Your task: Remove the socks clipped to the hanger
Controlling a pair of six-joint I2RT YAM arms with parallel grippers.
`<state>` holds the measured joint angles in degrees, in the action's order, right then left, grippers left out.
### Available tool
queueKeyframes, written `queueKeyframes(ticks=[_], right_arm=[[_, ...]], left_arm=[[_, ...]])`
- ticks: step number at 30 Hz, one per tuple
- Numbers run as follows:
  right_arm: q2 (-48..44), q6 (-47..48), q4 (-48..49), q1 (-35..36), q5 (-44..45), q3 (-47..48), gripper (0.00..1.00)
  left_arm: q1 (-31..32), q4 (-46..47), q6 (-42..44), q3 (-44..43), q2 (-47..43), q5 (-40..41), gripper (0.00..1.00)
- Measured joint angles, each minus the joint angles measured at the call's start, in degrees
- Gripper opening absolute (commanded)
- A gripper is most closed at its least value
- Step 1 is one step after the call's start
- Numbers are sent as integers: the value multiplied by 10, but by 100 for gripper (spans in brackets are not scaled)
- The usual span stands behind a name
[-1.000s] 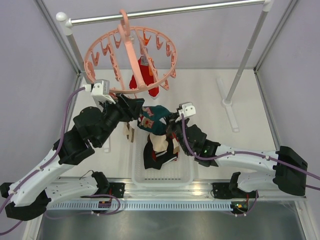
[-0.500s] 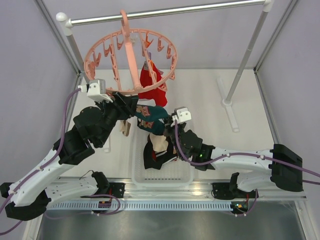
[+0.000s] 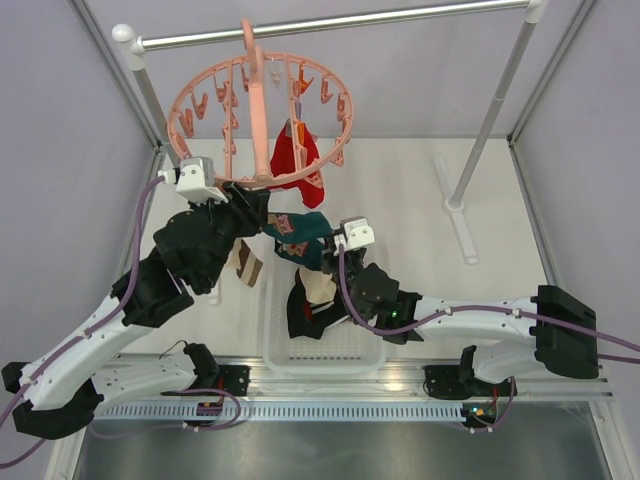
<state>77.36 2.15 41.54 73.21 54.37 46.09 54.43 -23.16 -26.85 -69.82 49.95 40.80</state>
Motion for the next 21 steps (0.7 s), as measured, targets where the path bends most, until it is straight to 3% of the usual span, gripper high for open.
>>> queueKeyframes(ticks=[9, 21], right_arm=[[3, 28, 17, 0, 27, 0, 1], [3, 48, 27, 0, 36, 0, 1]], left_arm=[[0, -8, 11, -1, 0, 14, 45], [0, -10, 17, -10, 6, 21, 22]])
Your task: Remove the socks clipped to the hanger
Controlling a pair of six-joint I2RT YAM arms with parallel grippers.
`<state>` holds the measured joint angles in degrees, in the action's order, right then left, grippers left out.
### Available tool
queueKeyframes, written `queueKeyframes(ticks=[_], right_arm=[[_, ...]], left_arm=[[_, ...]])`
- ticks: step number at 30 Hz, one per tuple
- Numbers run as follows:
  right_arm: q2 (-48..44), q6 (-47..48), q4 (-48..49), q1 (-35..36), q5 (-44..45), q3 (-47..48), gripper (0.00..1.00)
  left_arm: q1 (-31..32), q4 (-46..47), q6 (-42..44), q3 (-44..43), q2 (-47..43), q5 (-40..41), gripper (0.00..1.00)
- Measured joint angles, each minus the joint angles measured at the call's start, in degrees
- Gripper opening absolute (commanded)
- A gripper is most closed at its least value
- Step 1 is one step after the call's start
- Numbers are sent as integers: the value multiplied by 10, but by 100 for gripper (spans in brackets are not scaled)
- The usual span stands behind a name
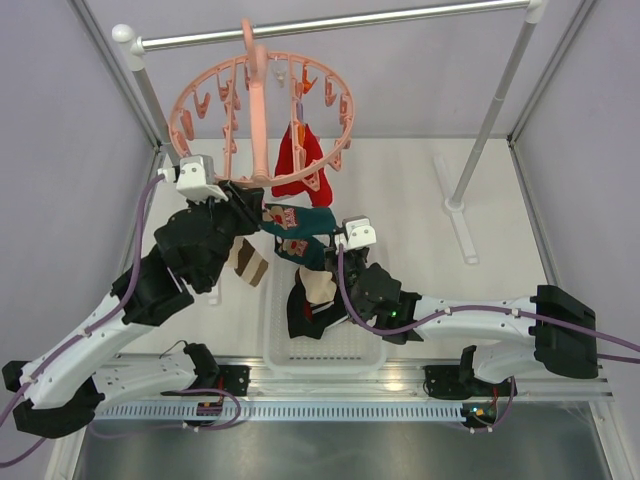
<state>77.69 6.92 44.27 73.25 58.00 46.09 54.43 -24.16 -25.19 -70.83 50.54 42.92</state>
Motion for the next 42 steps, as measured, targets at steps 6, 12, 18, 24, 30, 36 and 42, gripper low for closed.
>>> queueKeyframes(ticks=[6, 12, 18, 24, 30, 36, 42], right_arm=[[0, 6, 5, 0, 6, 0, 1], [0, 4, 7, 0, 5, 0, 1], [-21, -54, -31, -36, -31, -15, 1], [-51, -108, -65, -69, -70, -36, 1], [-59, -142, -85, -83, -92, -56, 1], [-68, -167, -100, -97, -103, -83, 1], [-72, -181, -110, -99, -132, -83, 1]], left_arm=[[0, -2, 0, -6, 8, 0, 6], [0, -2, 1, -9, 13, 0, 2], [0, -2, 2, -13, 17, -1, 2], [0, -2, 2, -16, 21, -12, 2], [0, -2, 2, -16, 26, -15, 2], [0, -2, 2, -20, 26, -15, 2], [0, -2, 2, -22, 33, -24, 2]])
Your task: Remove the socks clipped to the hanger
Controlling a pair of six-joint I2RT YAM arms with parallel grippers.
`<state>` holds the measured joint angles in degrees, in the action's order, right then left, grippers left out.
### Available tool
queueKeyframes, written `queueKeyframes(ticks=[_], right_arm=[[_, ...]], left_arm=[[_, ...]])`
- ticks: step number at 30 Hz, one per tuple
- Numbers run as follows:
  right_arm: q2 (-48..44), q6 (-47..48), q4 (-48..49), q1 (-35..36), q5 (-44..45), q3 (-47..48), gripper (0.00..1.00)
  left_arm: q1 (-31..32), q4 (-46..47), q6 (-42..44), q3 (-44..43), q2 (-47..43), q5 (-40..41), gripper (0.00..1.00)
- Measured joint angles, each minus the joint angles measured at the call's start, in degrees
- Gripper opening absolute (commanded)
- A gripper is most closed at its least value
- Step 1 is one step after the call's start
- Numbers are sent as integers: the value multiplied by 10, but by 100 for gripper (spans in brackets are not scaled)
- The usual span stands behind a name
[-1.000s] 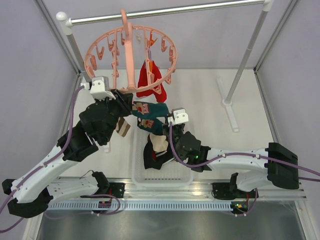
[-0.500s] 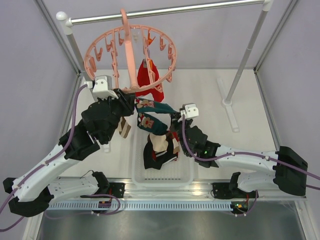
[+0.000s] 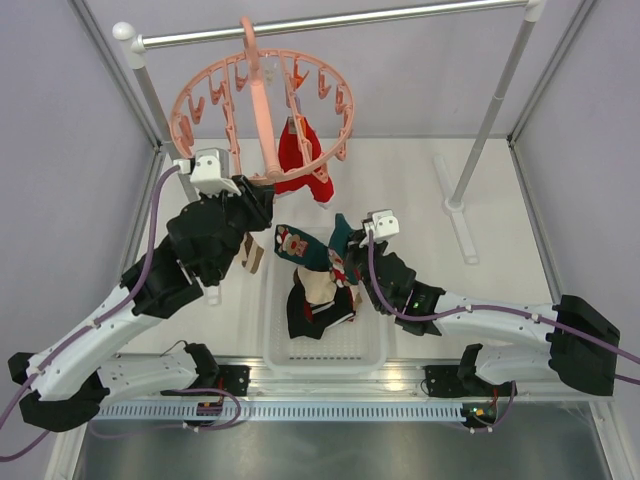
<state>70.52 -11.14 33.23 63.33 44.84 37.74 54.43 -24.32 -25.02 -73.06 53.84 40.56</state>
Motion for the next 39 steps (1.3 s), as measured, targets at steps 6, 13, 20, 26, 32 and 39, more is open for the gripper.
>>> queueKeyframes(ticks=[6, 13, 20, 26, 32, 39], right_arm=[[8, -19, -9, 0, -60, 0, 17], [34, -29, -40, 0, -136, 9, 51], [18, -25, -73, 2, -162, 23, 57], [7, -6, -85, 19, -165, 48, 59], [5, 11, -99, 31, -152, 63, 61], [-3, 22, -131, 31, -159, 63, 64]], left_arm=[[0, 0, 0, -5, 16, -11, 2], [0, 0, 1, -17, 37, -26, 2], [0, 0, 7, -31, 50, -38, 2], [0, 0, 8, -47, 65, -47, 2], [0, 0, 9, -52, 69, -50, 2], [0, 0, 9, -53, 71, -50, 2]])
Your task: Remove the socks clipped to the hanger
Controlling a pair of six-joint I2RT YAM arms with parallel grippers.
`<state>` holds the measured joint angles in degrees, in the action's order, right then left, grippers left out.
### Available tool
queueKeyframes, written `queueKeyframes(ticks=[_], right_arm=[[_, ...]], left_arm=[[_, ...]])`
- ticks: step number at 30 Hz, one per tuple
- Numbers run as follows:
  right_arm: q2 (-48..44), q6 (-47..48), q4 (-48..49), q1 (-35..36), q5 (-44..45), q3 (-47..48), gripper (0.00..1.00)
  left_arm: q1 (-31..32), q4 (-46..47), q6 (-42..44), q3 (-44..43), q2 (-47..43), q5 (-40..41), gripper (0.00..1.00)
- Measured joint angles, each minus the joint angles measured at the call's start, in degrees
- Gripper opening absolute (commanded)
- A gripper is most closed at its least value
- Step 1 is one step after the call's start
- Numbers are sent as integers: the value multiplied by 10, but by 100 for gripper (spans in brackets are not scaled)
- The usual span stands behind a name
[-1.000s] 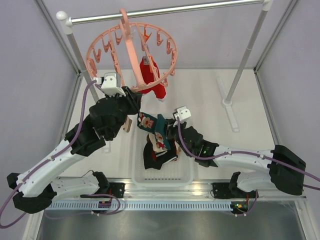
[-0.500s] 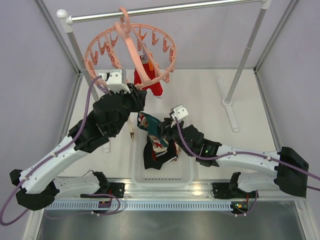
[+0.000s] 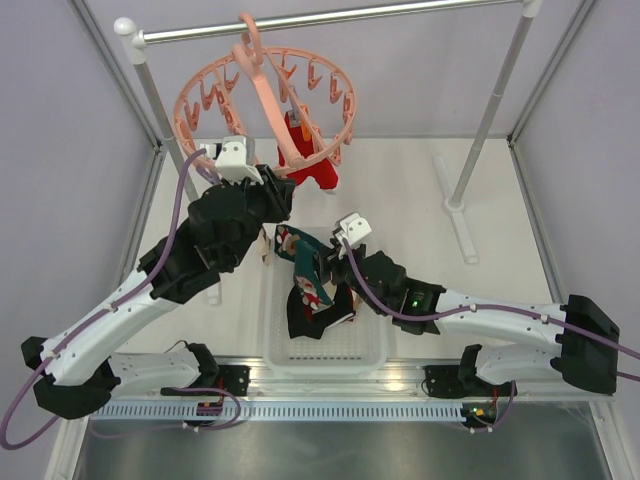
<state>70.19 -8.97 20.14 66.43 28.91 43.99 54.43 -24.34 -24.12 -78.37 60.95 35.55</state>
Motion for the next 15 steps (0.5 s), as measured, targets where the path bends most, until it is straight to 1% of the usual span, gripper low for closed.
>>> queueKeyframes(ticks=[15], right_arm=[[-2, -2, -91, 1, -2, -10, 70]], left_arm=[[0, 0, 1, -8, 8, -2, 2]])
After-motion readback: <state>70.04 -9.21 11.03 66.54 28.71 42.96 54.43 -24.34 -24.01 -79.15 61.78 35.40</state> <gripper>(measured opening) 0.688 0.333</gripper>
